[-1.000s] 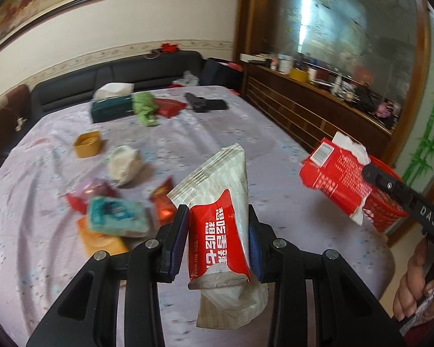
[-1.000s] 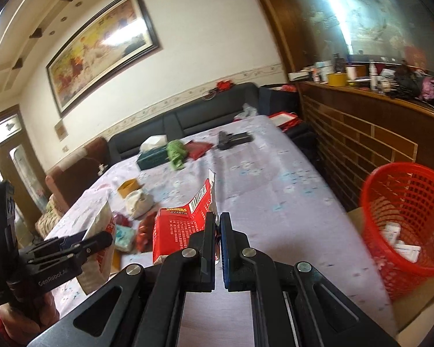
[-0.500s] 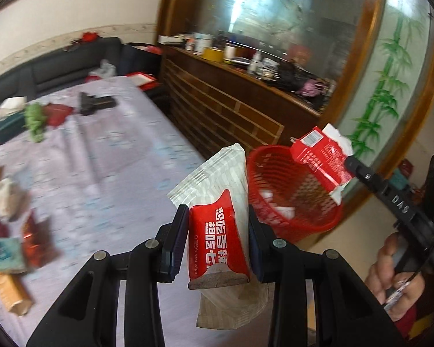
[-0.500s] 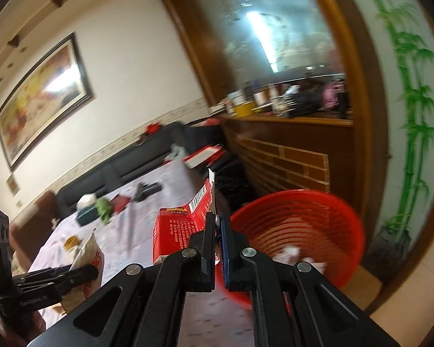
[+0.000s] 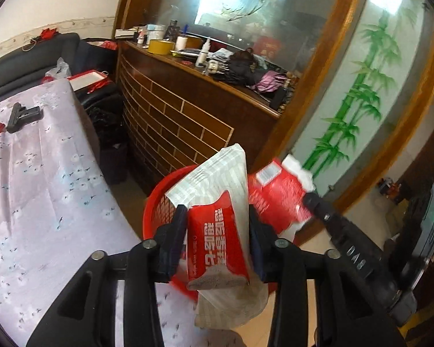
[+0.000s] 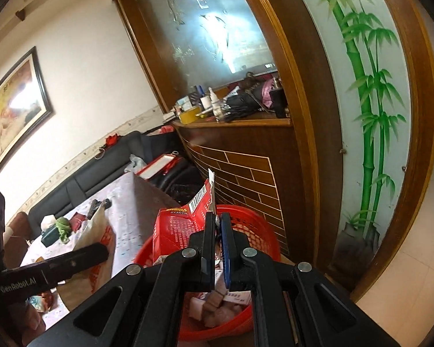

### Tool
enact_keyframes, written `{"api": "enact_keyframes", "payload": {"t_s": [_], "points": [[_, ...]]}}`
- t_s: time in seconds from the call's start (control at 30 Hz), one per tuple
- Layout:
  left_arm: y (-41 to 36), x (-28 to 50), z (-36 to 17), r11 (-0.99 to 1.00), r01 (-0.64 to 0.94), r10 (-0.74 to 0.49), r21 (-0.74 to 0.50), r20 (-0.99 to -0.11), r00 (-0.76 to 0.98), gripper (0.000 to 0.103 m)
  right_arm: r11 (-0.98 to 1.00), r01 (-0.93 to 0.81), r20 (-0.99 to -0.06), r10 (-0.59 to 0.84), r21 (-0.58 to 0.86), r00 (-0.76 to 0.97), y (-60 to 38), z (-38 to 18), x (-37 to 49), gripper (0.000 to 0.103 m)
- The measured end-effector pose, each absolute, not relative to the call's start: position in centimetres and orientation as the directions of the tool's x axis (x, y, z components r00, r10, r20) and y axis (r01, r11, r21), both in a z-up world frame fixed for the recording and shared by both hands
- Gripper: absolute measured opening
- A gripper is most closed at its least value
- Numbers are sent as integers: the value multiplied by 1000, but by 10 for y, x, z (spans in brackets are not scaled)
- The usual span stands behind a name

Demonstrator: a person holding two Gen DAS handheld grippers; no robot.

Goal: Collect trash
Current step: 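Carry the wet-wipe pack and red wrapper over the red basket and open both tools, then swing both open tools back over the table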

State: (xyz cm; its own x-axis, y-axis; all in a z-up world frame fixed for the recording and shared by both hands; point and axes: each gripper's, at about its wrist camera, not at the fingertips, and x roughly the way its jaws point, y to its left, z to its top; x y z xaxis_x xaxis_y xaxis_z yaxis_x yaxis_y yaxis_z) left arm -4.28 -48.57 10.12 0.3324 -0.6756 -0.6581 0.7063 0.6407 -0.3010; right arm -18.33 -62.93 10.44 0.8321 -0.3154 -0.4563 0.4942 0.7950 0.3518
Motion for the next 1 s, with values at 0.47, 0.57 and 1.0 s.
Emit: {"api": "enact_keyframes", "payload": {"t_s": [0.47,0.57,1.0], "points": [[-375,-50,120,732,623,-630,-278,-623,463,63,805,461,-449,-278,373,849,-617,109,-197,31],[-339,-51,123,762,595,-601,-255,-620,504,64,820,408,-439,-218,402,872,-602,113,-192,36],[-177,-50,101,895,377,-433,-237,-656,617,64,914,160,-542,74,372,837,-474,101,-113,41]]}}
